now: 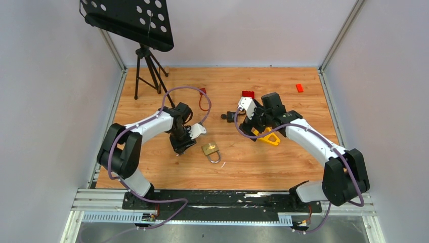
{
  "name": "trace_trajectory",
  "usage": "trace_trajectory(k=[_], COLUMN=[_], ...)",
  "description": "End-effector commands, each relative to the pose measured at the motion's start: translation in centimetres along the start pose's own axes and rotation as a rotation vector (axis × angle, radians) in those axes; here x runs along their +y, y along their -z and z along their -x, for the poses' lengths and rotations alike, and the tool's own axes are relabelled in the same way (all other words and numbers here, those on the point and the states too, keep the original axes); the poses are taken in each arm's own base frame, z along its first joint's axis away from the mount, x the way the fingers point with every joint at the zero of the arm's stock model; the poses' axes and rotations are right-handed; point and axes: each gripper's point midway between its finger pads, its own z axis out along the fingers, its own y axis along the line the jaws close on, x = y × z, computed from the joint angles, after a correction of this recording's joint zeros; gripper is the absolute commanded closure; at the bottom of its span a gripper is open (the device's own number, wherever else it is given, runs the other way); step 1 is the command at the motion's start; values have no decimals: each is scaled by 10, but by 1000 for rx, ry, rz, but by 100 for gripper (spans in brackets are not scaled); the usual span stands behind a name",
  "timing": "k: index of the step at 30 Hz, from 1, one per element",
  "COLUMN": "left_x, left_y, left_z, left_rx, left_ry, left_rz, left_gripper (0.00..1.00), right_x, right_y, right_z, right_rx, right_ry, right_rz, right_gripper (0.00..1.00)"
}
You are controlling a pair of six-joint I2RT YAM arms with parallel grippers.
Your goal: Unlock with the key
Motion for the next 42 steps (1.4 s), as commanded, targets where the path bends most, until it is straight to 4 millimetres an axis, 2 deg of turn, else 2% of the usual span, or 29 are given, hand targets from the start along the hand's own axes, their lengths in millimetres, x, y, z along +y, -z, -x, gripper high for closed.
trace_trajectory(k=[1, 10, 13, 19, 24, 30, 34, 39, 40, 42], left_x=[10, 0, -1, -3, -4, -12, -16, -13, -13, -11], left_y=[5, -8, -10, -15, -9, 5, 13, 15, 15, 16], left_z=[13, 18, 18, 10, 11, 27, 35, 32, 31, 29], left_rx=[-41, -36, -38, -17, -38, -122, -169, -164, -162, -152], left_ry=[-94, -144, -152, -156, -158, -141, -126, -127, -130, -130], left_rz=[77, 89, 103, 113, 122, 105, 97, 122, 127, 141], left_gripper=[48, 51, 57, 73, 82, 89, 91, 93, 91, 78], right_x=[-5, -6, -5, -5, -5, -5, -5, -5, -4, -4], right_y=[0, 0, -1, -1, -2, -2, -2, -1, -2, -2], right_z=[7, 7, 6, 6, 6, 6, 6, 6, 6, 6], right_rx=[-12, -10, -8, -7, -5, -3, -4, -4, -4, -4], right_ry=[21, 25, 24, 25, 24, 25, 23, 24, 23, 25], right_rz=[-15, -16, -14, -12, -12, -12, -12, -10, -10, -9], right_gripper=[0, 0, 0, 0, 0, 0, 0, 0, 0, 0])
